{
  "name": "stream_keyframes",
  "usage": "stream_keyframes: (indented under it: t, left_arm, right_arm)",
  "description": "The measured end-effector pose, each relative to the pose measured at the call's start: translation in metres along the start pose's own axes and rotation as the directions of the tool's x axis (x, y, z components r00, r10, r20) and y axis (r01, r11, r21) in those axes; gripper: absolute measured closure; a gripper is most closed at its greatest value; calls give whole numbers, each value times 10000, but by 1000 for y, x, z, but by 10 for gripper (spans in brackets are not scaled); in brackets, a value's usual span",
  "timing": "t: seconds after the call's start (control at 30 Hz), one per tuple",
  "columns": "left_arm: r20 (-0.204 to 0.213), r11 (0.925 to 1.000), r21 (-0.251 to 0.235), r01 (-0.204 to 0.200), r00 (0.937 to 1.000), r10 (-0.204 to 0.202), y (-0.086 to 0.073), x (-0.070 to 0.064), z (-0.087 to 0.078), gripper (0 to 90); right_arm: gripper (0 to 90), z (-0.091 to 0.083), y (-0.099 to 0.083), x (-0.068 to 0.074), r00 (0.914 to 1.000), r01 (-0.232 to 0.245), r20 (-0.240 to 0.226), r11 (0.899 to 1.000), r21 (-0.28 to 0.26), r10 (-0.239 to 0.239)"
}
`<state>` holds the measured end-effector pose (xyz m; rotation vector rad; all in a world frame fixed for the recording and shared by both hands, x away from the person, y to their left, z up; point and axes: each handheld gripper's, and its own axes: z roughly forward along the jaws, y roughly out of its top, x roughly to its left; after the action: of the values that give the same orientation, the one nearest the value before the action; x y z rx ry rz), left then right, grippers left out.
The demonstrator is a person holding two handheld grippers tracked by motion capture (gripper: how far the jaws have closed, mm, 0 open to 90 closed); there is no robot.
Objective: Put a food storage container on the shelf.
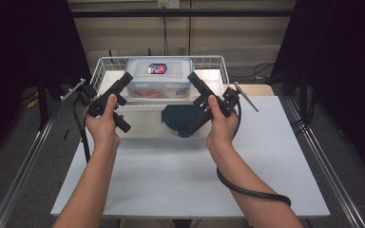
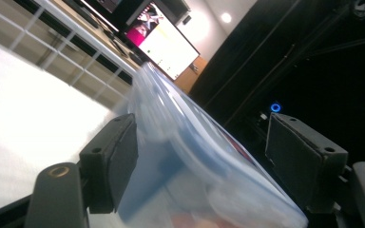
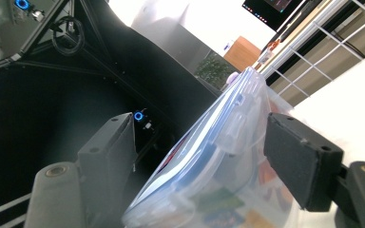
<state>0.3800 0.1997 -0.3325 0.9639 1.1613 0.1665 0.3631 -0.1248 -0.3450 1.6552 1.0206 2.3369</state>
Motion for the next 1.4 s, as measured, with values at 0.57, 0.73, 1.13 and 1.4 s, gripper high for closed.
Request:
stream_keyframes:
  t: [0.57,0.73,1.13,1.4]
  left_arm:
    - [725,9974,719,71,9973,-124,-44,-4,-26,210]
    - [977,9945,1045,70,9951,-173,-57,0,-26,203]
    - [1666,9499,2812,1363,9679,-1881,-79,15,-14,140]
    - [908,9446,3193,756,9898,-1099,-93,22,-6,135]
  right_arm:
    - [239,-39,-14,-16,9980,-513,-354,9975,495,531]
    - [239,-48,-19,-22,9979,-569,-261,9957,727,589]
    - [237,-61,-27,-41,9999,-119,135,9934,1138,105]
    - [281,-71,-35,-64,9973,-55,733,9901,1401,-48]
